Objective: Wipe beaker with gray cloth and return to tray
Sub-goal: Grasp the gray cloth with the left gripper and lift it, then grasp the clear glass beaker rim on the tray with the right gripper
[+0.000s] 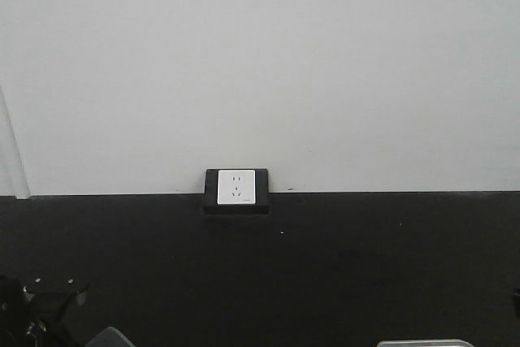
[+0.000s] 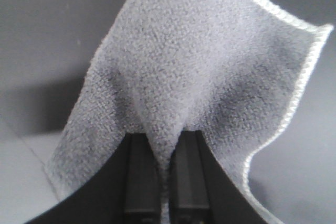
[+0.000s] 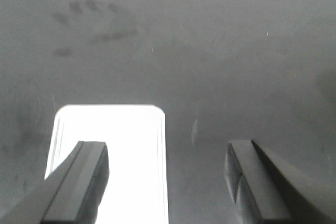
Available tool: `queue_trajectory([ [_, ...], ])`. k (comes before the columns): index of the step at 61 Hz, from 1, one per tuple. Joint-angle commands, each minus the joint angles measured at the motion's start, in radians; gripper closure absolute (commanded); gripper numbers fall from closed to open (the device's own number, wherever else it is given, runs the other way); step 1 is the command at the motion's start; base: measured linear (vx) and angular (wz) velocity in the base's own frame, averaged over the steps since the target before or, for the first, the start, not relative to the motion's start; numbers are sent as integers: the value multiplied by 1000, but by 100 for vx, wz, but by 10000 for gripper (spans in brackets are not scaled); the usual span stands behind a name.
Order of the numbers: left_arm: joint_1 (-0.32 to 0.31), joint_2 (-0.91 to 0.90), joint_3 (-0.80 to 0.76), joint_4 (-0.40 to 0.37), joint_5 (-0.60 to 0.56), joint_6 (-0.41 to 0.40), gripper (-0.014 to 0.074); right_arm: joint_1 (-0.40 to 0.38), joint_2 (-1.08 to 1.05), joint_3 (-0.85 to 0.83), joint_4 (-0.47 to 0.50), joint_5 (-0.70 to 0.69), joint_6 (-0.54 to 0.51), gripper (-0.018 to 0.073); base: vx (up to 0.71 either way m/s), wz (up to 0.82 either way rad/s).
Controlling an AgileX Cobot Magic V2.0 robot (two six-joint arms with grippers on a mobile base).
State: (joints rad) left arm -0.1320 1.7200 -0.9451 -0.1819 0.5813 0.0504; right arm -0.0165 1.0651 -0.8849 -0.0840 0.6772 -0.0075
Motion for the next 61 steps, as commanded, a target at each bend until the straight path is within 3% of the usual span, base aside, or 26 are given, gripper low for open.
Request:
queue_trajectory([
  [1,-6,-91,-27,-13,-24,0,605,-4,-15,-40,-21,-32,-5,46,0,0],
  [17,-6,-403,-27,-13,-5,0,603,-35,87,-38,-1,92,48,48,0,0],
  [29,-6,-565,-27,-13,15,-2,603,-30,223,-38,97,75,17,48,0,0],
  [61,-6,-581,-27,-13,73,-10,602,-30,461,-38,416,-38,-250,90,0,0],
])
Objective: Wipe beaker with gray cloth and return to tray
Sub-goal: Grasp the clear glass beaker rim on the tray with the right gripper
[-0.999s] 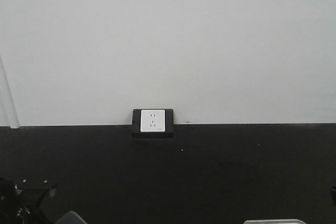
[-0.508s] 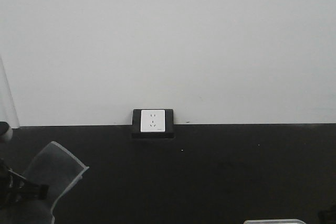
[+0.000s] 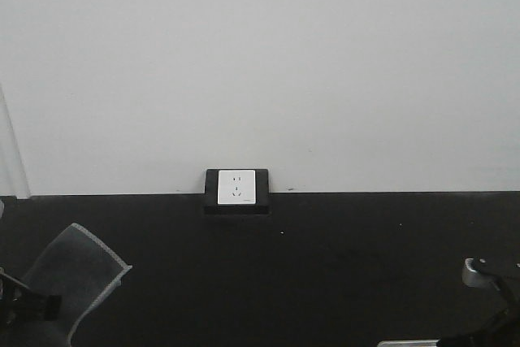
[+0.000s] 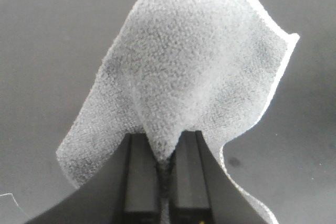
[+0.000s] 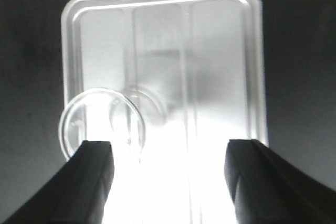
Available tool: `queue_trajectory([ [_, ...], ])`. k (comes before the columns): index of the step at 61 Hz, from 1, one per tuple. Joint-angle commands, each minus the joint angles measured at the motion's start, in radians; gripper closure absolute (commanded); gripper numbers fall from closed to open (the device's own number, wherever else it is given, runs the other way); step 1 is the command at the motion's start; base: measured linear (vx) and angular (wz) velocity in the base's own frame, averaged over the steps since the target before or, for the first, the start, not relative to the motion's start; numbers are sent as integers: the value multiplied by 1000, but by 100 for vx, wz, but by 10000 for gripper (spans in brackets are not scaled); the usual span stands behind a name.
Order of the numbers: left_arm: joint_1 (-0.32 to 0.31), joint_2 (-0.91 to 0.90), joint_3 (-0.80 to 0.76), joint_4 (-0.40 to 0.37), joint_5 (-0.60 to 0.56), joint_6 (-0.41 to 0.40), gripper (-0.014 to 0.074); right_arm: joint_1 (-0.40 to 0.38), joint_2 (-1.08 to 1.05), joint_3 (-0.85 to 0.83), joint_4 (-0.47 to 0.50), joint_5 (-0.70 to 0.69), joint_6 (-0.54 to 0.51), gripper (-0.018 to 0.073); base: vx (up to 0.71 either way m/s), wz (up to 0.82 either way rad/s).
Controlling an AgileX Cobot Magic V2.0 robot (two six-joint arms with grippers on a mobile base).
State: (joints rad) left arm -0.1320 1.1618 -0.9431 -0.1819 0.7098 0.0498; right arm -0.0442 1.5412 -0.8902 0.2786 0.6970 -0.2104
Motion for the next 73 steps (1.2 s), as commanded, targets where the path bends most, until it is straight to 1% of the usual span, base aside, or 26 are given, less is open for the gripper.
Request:
queue_trajectory([
  [1,-6,-23,-29,-13,-56,-9,602,-3,-13,-33,60,-61,-51,94,0,0],
  [8,-6,-23,-29,-14,-50,-9,602,-3,8,-33,93,-89,-81,118,0,0],
  [21,-6,-23,-29,-24,-50,-10,602,-3,66,-33,94,-118,-84,159,0,0],
  [27,-6,-23,-29,-32,-51,-10,602,-3,83,-33,95,-130,-84,203,0,0],
  [31,-6,-23,-29,-38,-52,-10,602,-3,85,-33,96,-137,-84,267,0,0],
  [38,-6,-23,-29,-38,-52,-10,602,-3,85,-33,106,-139,-89,424,0,0],
  [39,-6,-23,-29,-38,-52,-10,602,-3,85,-33,109,-139,-94,458,0,0],
  [43,-6,-23,-29,-38,-52,-10,602,-3,85,-33,127,-136,-115,545,0,0],
  [45,-6,-23,-29,-38,-52,-10,602,-3,85,-33,141,-135,-129,574,0,0],
  [56,-6,-23,-29,-39,-56,-9,602,-3,64,-34,173,-112,-158,571,0,0],
  [65,-6,-24,-29,-47,-70,-6,602,-3,-28,-35,175,-75,-159,571,0,0],
  [68,-6,-26,-29,-62,-76,2,602,-3,-65,-35,184,-67,-160,571,0,0],
  [71,-6,-32,-29,-103,-85,26,602,-3,-109,-35,202,-61,-168,571,0,0],
  [72,-6,-34,-31,-128,-90,45,602,-3,-121,-35,210,-60,-172,571,0,0],
  [73,-6,-34,-32,-138,-93,59,602,-3,-132,-35,223,-57,-181,571,0,0],
])
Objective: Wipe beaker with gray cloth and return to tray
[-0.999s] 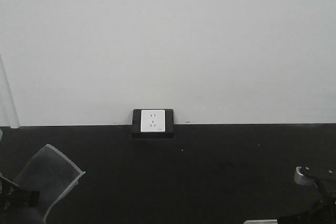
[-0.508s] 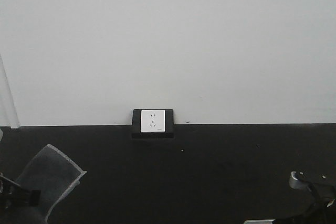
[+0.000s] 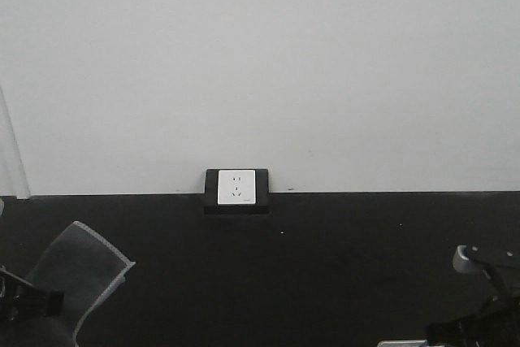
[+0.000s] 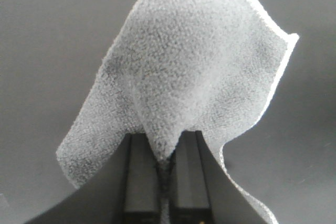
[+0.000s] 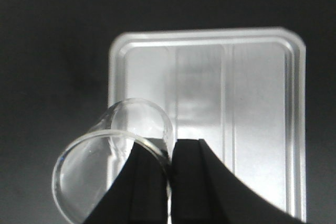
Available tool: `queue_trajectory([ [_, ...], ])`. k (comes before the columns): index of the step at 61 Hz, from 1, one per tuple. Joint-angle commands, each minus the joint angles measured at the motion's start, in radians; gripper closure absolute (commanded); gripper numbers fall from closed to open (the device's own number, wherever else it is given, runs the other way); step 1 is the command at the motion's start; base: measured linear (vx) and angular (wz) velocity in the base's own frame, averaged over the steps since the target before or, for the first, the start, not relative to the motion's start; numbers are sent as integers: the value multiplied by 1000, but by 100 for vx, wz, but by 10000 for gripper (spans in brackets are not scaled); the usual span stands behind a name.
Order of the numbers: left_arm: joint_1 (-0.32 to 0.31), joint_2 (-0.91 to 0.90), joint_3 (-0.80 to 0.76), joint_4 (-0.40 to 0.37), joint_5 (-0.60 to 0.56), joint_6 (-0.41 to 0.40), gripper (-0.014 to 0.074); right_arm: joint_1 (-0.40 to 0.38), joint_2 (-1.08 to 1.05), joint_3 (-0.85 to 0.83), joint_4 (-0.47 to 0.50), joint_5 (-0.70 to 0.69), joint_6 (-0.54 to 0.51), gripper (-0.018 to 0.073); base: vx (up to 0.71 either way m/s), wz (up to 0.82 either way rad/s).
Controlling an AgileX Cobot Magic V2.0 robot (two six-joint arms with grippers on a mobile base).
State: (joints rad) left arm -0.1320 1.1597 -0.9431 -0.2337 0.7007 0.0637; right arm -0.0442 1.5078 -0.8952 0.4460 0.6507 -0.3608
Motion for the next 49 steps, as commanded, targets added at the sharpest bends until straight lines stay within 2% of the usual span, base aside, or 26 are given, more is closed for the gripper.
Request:
queue_trajectory([
  [1,-7,-32,-34,-119,-88,62,602,-3,-110,-30,66,-9,-36,571,0,0],
  [6,-22,-31,-53,-254,-94,162,602,-3,-155,-30,137,2,-80,571,0,0],
  [13,-70,-23,-84,-552,-120,369,602,8,-170,-30,292,28,-182,571,0,0],
  [17,-95,-12,-92,-666,-126,451,602,35,-166,-30,358,31,-229,571,0,0],
  [19,-116,6,-99,-751,-128,517,601,51,-162,-30,392,28,-247,571,0,0],
  [26,-169,65,-103,-911,-125,592,599,127,-142,-37,480,13,-287,571,0,0],
  [38,-251,151,-103,-1005,-124,642,599,246,-90,-81,536,-9,-301,571,0,0],
  [49,-302,197,-103,-1043,-128,666,599,297,-48,-124,553,-11,-300,571,0,0],
])
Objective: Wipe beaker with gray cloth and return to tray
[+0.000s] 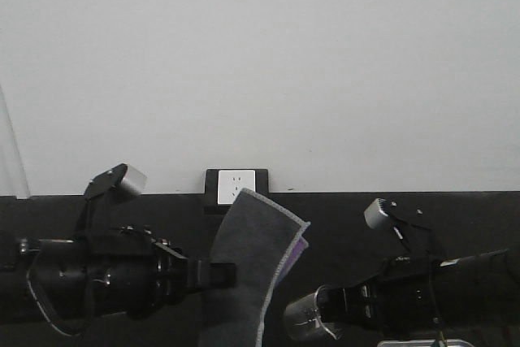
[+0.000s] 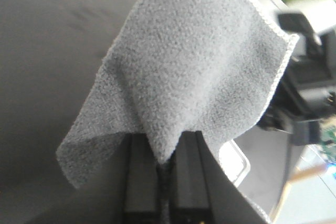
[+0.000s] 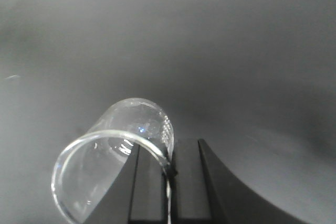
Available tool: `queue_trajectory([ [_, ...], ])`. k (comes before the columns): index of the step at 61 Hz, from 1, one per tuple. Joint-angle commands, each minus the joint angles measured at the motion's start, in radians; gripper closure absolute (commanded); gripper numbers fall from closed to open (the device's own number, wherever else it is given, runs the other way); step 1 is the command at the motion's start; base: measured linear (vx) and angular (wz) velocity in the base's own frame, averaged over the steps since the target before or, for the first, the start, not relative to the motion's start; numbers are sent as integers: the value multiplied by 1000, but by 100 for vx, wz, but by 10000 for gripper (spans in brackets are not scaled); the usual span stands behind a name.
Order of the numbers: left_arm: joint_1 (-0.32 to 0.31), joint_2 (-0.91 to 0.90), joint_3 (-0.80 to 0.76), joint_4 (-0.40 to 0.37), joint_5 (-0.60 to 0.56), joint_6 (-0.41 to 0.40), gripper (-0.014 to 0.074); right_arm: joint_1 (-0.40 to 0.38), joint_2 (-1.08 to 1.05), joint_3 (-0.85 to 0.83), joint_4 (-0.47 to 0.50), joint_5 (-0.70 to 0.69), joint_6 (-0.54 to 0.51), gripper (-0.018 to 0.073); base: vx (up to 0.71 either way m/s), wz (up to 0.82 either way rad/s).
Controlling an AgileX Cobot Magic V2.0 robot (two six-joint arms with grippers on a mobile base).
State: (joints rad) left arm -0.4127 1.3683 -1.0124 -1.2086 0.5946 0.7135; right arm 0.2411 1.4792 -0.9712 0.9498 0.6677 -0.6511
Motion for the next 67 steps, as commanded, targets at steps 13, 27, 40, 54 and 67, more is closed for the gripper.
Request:
queue_trajectory([
  [13,-54,50,-33,-77,-29,16,599,19,-11,-60,82,-27,-13,571,0,0],
  [27,-54,144,-33,-77,-59,16,599,19,-11,-60,101,2,-25,571,0,0],
  [40,-54,188,-33,-54,-135,11,599,19,-11,-60,101,15,-27,571,0,0],
  [54,-55,168,-33,-87,-48,11,599,18,-11,-60,97,-8,-27,571,0,0],
  [67,-94,96,-33,-139,9,51,596,18,-11,-60,97,-52,-30,571,0,0],
])
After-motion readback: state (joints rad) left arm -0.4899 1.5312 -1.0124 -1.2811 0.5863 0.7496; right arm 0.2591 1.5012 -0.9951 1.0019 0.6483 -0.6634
